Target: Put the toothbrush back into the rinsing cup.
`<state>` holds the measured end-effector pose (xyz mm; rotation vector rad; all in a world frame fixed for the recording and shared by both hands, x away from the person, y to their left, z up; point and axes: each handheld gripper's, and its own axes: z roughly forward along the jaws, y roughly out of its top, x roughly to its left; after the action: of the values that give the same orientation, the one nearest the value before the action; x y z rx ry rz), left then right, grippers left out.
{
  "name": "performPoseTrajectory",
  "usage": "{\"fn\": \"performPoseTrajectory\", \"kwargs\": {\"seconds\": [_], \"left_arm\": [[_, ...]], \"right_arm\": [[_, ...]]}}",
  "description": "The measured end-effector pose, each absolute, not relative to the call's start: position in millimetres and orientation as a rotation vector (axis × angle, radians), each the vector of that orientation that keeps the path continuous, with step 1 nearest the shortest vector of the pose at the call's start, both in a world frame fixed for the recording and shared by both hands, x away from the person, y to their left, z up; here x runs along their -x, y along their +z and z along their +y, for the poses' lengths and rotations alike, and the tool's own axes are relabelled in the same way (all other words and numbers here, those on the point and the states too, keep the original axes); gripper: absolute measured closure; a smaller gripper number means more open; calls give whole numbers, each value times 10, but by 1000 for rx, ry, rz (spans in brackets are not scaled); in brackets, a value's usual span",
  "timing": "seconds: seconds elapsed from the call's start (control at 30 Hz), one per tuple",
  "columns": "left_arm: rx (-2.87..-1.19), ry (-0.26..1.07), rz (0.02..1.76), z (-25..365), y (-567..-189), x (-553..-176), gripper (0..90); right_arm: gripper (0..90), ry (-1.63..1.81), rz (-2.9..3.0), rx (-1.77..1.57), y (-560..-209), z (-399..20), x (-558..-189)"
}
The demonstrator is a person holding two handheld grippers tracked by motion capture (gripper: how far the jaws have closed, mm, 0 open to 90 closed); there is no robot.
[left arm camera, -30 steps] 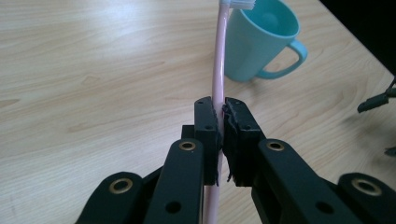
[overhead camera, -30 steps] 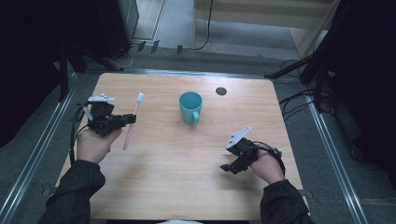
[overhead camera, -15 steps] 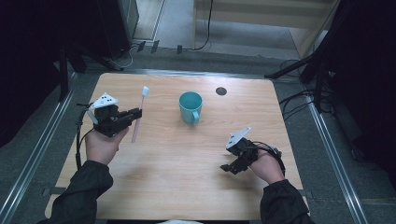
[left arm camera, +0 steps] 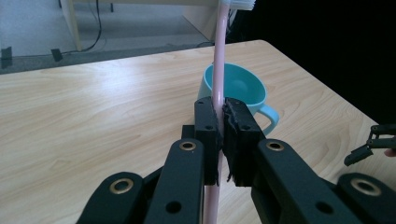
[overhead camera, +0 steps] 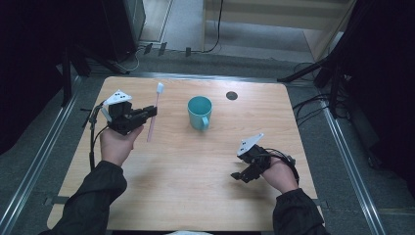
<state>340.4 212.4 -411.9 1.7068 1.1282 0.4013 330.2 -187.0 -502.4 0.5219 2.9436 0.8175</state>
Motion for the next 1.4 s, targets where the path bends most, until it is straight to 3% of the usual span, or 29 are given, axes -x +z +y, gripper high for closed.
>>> {"fn": "performPoseTrajectory", "kwargs": {"seconds": [0.97, 1.4], "left_arm": [[-1773, 418, 1057, 1586, -3828, -3937, 848], [-1751, 362, 1052, 1378, -3801, -4274, 848]], "right_arm": [[214, 832, 2939, -514, -5009, -1859, -3286], [215, 851, 2943, -495, -5008, -1856, -3278]]}}
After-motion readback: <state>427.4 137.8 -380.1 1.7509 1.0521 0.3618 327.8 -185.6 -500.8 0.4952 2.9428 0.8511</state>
